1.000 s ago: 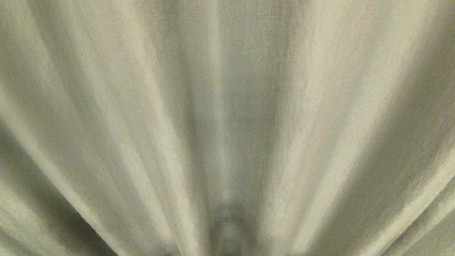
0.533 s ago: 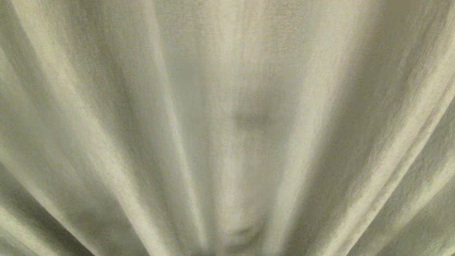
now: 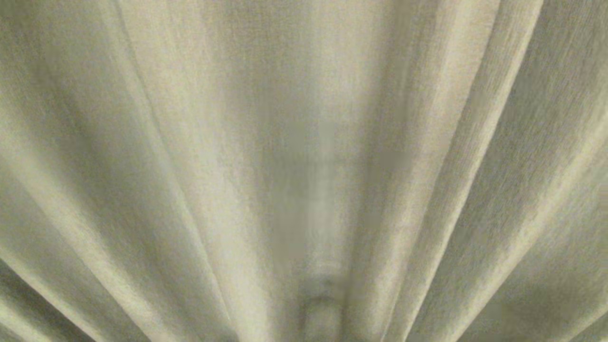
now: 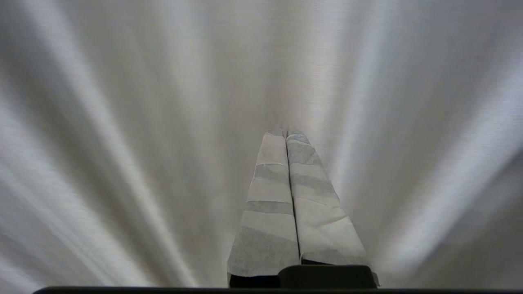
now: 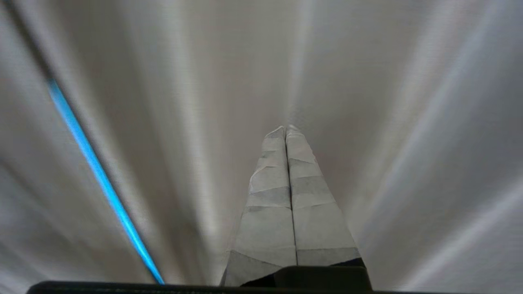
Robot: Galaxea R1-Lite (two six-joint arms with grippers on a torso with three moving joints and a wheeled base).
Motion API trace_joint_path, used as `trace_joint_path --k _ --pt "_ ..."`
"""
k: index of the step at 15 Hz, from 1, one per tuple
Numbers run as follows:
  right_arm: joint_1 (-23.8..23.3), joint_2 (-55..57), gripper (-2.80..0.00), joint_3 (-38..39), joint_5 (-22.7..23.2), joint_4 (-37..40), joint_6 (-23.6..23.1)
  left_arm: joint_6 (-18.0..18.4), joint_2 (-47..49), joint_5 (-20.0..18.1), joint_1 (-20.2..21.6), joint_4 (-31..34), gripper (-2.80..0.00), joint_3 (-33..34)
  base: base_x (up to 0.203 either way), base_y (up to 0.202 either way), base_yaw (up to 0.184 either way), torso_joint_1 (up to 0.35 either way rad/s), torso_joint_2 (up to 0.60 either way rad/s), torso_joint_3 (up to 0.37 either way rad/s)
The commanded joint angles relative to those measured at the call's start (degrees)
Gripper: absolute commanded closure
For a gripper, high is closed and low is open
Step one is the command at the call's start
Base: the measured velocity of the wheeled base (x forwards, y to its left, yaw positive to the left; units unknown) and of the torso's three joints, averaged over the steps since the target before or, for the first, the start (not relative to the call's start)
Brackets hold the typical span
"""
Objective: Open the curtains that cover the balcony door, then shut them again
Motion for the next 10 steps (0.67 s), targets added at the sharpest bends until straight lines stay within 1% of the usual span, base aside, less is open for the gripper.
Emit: trace_joint_path --k 1,8,9,10 --pt "0.0 0.0 0.0 0.0 0.0 0.0 0.0 0.0 0.0 0.0 0.0 0.0 0.0 0.0 0.0 -0.192 0.002 0.002 0.01 0.002" --pt "0.0 0.0 0.0 0.0 0.0 0.0 0.0 0.0 0.0 0.0 0.0 0.0 0.0 0.0 0.0 -0.189 0.002 0.001 0.0 0.002" --pt "0.0 0.0 0.0 0.0 0.0 0.0 0.0 0.0 0.0 0.0 0.0 0.0 0.0 0.0 0.0 -0.114 0.007 -0.001 0.0 0.002" --pt "0.0 0.0 0.0 0.0 0.0 0.0 0.0 0.0 0.0 0.0 0.0 0.0 0.0 0.0 0.0 0.0 0.0 0.0 0.0 0.0"
